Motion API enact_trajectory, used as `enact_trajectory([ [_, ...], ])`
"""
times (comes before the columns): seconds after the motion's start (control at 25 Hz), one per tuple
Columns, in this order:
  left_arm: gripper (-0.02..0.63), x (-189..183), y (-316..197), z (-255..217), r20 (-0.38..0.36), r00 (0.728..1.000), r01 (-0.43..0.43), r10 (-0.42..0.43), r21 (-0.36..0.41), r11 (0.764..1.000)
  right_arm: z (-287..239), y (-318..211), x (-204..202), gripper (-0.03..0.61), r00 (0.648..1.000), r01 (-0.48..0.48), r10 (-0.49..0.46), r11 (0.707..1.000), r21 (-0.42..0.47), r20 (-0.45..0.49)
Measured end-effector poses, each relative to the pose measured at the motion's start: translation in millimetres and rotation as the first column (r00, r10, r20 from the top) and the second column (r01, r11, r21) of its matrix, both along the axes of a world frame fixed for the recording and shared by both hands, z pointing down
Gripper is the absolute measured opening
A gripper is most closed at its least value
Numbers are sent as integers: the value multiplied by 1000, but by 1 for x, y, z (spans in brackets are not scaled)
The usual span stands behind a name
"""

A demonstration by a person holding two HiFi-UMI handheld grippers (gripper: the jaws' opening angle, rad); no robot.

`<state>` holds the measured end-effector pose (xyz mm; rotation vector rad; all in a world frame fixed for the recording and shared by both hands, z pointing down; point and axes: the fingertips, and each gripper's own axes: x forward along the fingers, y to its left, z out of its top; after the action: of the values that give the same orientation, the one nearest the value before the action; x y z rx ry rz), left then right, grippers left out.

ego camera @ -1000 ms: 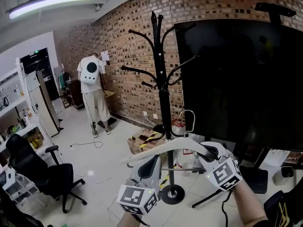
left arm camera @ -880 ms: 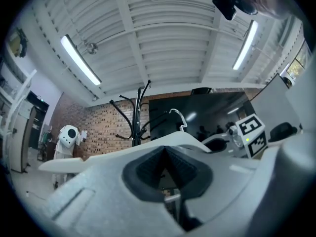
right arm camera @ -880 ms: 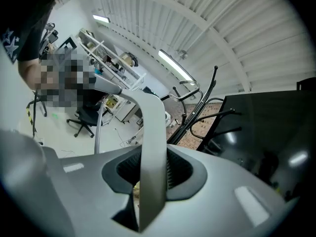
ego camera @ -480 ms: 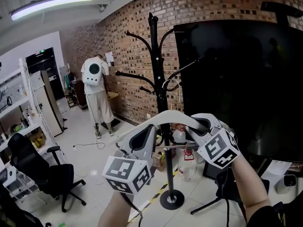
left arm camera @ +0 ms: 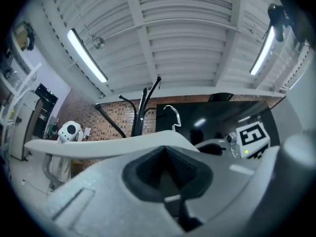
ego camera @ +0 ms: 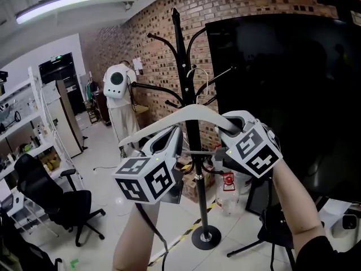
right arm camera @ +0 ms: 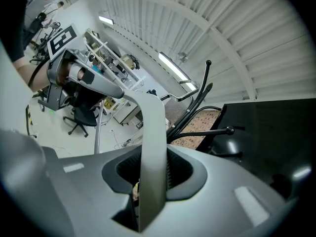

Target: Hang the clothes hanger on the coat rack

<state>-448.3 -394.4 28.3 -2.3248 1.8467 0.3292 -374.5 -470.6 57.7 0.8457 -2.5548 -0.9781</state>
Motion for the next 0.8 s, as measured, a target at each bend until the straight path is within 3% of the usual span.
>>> enact_trajectory([
  [0.28, 5, -5, -24, -48, 76, 996, 52, -54, 35, 998, -34, -23, -9, 107, 999, 27, -25, 999, -26, 46],
  [0.56, 5, -15, -35, -80, 105, 993, 44, -49, 42, 998, -72, -33, -13, 107, 999, -17, 16, 1000, 11, 28],
  [0.8, 5, -25, -41, -112, 124, 991, 41, -50, 70, 997, -123, -39, -14, 107, 998, -63, 62, 993, 95, 10],
])
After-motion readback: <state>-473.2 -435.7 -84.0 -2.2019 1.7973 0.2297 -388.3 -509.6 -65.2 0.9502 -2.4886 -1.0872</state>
